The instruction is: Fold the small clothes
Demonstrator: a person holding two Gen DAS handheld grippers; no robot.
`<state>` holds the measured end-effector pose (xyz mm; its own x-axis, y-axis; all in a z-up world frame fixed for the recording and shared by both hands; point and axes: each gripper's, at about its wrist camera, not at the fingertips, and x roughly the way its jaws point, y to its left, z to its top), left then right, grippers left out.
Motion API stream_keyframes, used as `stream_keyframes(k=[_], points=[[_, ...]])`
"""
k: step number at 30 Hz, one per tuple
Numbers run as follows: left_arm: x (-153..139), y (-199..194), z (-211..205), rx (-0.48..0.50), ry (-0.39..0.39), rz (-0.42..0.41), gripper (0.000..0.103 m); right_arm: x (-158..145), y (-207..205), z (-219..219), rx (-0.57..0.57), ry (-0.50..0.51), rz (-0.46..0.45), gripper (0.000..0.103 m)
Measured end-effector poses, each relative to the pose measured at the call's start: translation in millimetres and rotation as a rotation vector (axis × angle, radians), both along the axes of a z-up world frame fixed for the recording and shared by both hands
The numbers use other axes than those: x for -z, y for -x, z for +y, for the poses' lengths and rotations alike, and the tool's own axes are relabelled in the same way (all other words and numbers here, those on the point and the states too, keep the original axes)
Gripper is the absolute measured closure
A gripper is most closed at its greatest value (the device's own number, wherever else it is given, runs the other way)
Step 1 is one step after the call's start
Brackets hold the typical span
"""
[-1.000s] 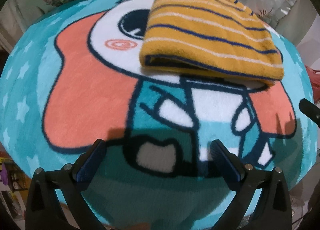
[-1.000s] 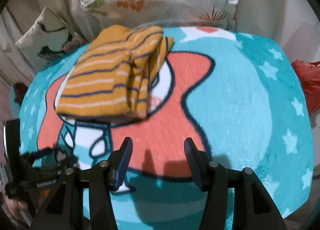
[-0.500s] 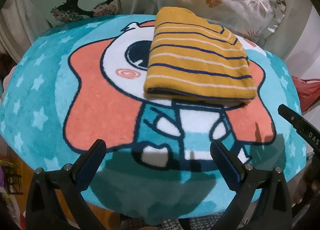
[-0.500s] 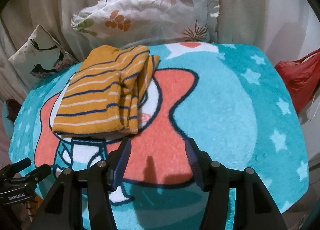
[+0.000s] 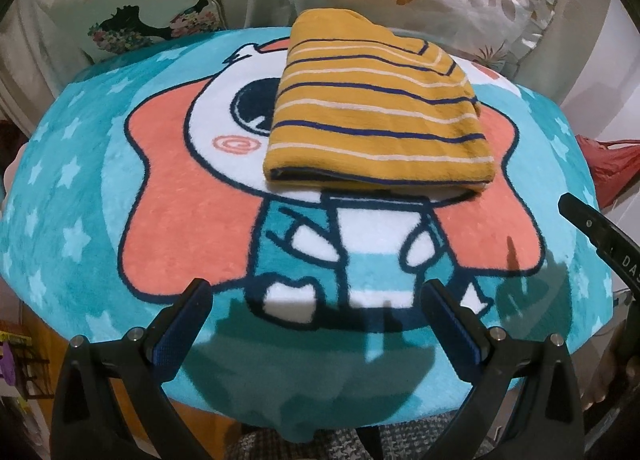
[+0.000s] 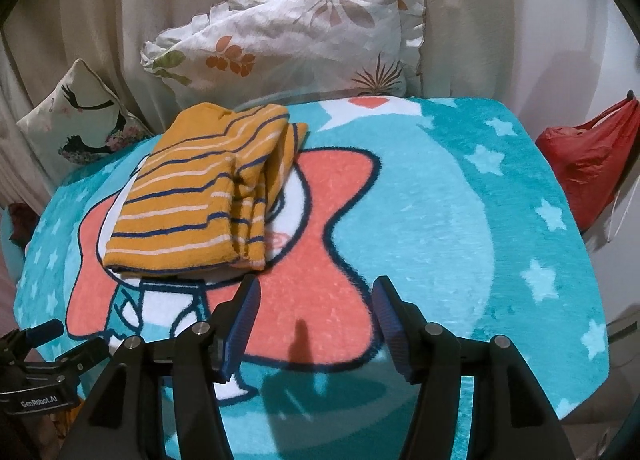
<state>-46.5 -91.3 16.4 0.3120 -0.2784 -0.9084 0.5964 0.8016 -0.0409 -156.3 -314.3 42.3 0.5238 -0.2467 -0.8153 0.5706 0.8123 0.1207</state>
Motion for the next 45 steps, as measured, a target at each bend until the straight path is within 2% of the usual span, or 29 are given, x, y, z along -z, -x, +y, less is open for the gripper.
stream_keyframes(k=[17,26,32,36,40,43,44,45], points=[[-0.2,4.2,2.3,0.007,-0.006,0.006,0.000,-5.4,-2.3,12.6,-0.030,0.036,-0.011,0.038],[-10.2,3.5,2.9,0.004,0.002,-0.025,0.000,-12.5,-7.4,16.5,-0.047,0.053,-0.047,0.036],[-17.9,8.8,-3.2,0.037,0.018,-0.050,0.000,-13.6,-1.9,12.1,-0.028,0.055,-0.066,0.035],[-16.1,13.3,-9.6,0.060,-0.002,-0.055,0.000,-11.5,-1.6,5.0,-0.017,0.042,-0.066,0.035],[-11.4,15.1,-10.7,0.065,-0.028,-0.049,0.000,-15.9,-19.9,-5.4,-0.055,0.028,-0.095,0.035],[-8.6,11.8,-7.0,0.053,-0.041,-0.046,0.000,-16.7,-43.6,-17.8,-0.076,-0.019,-0.119,0.035],[-8.3,10.4,-4.9,0.048,-0.043,-0.047,0.000,-17.0,-50.6,-19.5,-0.081,-0.034,-0.129,0.037],[-8.0,8.5,-2.0,0.042,-0.046,-0.048,0.000,-17.1,-64.2,-23.7,-0.097,-0.057,-0.147,0.047]])
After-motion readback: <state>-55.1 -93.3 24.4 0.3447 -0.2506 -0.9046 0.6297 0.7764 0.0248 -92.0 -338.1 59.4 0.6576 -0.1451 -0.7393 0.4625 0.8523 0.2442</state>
